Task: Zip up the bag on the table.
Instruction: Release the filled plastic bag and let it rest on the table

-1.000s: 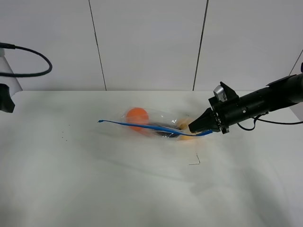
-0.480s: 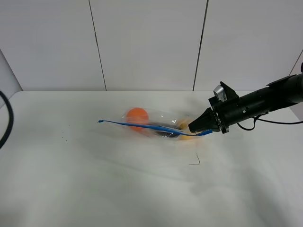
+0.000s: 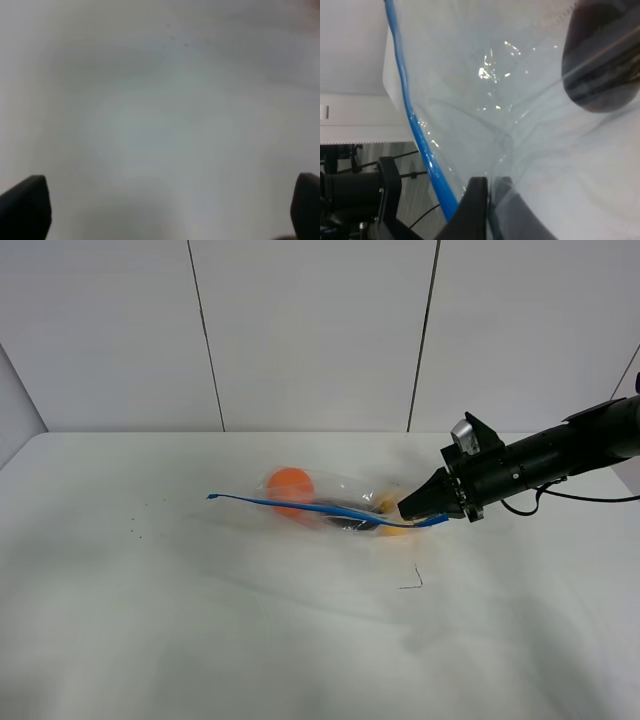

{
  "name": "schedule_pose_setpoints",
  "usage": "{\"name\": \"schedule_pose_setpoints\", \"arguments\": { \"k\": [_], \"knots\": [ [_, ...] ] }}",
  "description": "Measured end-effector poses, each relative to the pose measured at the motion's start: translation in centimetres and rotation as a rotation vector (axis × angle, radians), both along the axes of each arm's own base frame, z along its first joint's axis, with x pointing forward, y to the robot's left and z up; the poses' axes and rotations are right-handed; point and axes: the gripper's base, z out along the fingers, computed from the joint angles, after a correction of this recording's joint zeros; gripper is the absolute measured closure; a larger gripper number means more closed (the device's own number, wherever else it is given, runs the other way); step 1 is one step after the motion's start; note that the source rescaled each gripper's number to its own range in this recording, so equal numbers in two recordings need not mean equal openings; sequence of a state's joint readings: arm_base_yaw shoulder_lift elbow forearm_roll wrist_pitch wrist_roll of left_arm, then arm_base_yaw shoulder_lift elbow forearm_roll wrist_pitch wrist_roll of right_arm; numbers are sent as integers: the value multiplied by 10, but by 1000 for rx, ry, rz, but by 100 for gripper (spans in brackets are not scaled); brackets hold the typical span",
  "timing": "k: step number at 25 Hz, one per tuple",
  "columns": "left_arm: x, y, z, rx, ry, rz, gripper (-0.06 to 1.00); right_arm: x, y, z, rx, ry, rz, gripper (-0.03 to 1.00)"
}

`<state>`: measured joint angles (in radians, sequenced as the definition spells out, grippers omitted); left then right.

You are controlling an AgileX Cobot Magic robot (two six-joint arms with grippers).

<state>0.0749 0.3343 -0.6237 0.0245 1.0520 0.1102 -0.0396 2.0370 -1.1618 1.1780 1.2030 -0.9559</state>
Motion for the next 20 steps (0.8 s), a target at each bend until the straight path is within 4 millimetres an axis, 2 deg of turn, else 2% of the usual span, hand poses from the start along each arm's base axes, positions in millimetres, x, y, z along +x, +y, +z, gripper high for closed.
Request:
{"name": "schedule_pose_setpoints", "arguments": {
  "k": [5,12,20],
  "knots": [
    [-16,-3,-21,-7,-8,-25,-6,0,0,0,0,0,0,97],
    [-35,-6,-23,-10,-125,-33,-6,0,0,0,1,-7,3,97],
    [-48,-10,-28,-28,-198,-49,-6,0,0,0,0,-9,5,97]
  ]
}}
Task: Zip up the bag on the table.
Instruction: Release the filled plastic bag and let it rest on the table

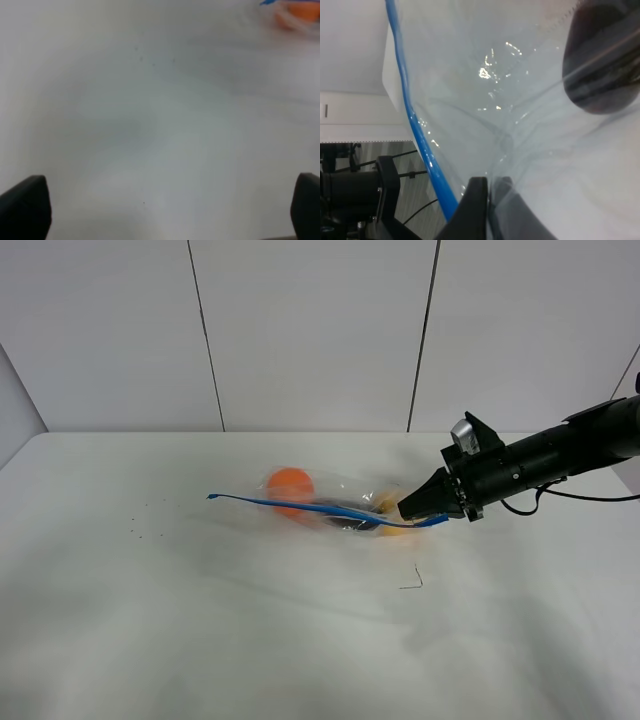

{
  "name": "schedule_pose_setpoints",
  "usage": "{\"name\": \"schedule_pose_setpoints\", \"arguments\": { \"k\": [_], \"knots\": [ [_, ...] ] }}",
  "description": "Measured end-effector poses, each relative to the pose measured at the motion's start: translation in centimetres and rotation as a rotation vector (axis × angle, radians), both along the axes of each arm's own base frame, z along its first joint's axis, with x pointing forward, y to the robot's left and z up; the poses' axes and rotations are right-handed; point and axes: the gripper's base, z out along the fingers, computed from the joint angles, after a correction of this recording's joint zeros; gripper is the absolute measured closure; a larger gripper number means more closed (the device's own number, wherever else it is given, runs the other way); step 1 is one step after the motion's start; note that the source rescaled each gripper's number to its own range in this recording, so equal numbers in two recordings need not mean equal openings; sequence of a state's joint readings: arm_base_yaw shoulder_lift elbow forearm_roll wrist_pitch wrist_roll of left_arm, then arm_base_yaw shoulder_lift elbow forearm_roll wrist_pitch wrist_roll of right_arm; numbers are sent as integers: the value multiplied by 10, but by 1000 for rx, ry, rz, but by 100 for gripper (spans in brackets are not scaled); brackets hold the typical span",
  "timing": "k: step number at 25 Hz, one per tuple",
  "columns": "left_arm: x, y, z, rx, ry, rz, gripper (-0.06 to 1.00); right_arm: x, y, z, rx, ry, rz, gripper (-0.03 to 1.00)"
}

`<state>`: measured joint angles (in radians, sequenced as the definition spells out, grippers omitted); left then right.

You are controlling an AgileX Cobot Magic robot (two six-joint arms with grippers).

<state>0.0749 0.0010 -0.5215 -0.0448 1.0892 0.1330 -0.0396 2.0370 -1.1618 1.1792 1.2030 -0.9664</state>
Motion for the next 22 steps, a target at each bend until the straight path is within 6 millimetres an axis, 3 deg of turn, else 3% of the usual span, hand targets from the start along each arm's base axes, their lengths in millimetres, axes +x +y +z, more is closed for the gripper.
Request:
{"name": "schedule_pose_setpoints", "arguments": {
  "k": [22],
  "knots": [
    [3,2,-6,12,0,20,-6,0,0,0,1,-1,-1,97]
  ]
}}
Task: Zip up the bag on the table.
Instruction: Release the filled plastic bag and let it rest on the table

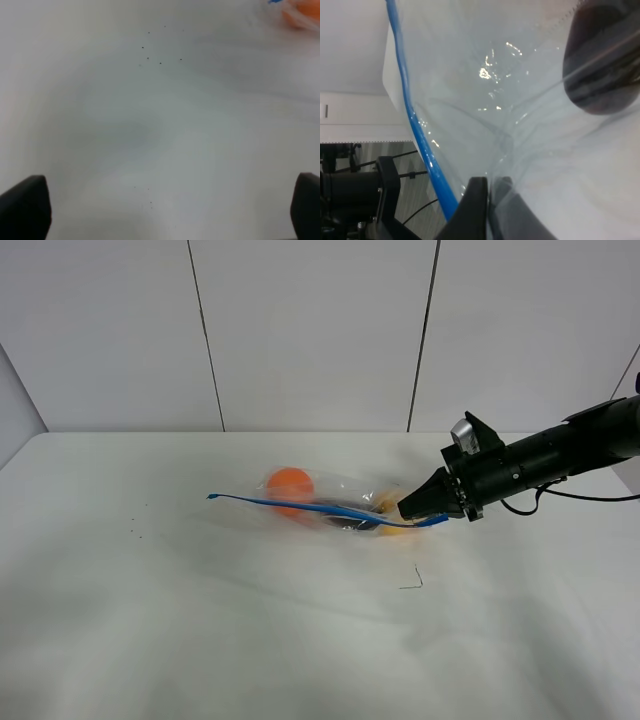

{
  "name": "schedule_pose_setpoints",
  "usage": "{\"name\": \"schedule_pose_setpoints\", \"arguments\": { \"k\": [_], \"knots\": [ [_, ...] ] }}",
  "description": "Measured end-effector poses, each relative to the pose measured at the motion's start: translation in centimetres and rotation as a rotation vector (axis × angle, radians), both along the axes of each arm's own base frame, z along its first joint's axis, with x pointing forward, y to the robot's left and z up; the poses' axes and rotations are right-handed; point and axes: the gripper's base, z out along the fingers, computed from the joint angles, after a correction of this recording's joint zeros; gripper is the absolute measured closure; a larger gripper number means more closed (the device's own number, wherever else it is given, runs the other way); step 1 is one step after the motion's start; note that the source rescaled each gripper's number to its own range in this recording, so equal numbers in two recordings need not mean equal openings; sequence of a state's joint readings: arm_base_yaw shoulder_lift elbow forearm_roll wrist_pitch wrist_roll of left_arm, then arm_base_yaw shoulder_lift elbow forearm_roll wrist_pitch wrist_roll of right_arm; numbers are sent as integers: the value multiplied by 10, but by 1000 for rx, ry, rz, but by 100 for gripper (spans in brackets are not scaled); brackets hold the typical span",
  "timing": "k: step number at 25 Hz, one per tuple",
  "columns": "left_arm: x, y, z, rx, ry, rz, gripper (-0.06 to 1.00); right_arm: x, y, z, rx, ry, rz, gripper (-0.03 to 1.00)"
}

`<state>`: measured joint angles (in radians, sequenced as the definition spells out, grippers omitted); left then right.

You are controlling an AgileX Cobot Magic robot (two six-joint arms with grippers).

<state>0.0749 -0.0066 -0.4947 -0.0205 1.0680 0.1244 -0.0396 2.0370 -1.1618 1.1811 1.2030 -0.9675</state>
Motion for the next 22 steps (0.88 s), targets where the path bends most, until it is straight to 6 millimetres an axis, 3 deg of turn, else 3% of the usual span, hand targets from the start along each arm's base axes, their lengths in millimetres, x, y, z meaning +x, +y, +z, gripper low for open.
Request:
{"name": "schedule_pose_setpoints", "arguments": {
  "k": [19,21,22],
  "knots": [
    [0,2,0,-3,2,26,-6,0,0,0,0,-1,1,96],
    [0,2,0,-5,2,27,-6,0,0,0,0,-1,1,86],
    [0,2,0,-5,2,27,-6,0,0,0,0,-1,1,75]
  ]
}}
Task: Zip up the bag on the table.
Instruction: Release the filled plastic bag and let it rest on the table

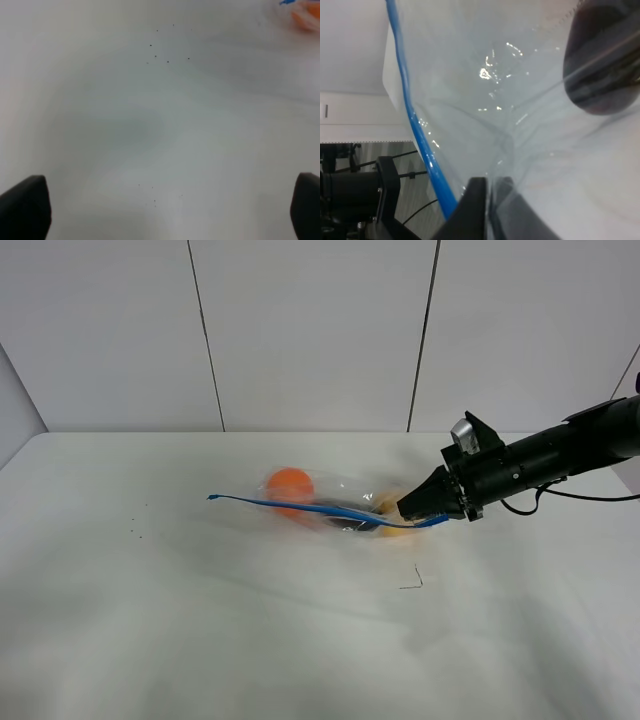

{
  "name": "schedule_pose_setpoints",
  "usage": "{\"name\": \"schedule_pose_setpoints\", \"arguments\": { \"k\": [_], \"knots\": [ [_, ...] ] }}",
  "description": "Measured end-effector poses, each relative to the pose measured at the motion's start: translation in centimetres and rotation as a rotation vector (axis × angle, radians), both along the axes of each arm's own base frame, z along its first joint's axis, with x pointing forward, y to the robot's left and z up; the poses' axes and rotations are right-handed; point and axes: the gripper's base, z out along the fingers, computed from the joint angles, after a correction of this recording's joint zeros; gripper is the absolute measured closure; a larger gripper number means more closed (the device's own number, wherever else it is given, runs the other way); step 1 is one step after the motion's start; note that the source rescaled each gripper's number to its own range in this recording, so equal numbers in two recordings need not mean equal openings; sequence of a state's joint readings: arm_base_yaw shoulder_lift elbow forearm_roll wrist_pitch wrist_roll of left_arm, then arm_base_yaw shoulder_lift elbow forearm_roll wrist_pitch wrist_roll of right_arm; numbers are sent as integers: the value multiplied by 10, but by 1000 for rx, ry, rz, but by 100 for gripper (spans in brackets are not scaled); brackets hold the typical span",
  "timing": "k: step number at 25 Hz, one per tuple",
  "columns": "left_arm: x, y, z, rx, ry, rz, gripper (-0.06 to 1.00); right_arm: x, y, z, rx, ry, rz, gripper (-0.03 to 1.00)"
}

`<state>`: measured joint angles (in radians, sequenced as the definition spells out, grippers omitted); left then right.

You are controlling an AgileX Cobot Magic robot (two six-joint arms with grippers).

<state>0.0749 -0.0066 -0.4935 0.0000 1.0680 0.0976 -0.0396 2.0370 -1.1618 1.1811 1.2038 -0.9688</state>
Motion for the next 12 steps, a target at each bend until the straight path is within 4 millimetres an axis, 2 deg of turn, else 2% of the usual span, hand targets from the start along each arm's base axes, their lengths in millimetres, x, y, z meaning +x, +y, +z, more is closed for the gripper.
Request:
{"name": "schedule_pose_setpoints", "arguments": {
  "k": [4,5,8,12],
  "knots": [
    [0,0,0,0,-1,0,-6,0,0,0,0,-2,1,17],
    [0,0,0,0,-1,0,-6,0,0,0,0,-2,1,9],
    [0,0,0,0,-1,0,-6,0,0,3,-2,2,-4,-1],
    [0,0,0,0,-1,0,-6,-1,-2,14,-38,-32,-24,-3]
  ]
}}
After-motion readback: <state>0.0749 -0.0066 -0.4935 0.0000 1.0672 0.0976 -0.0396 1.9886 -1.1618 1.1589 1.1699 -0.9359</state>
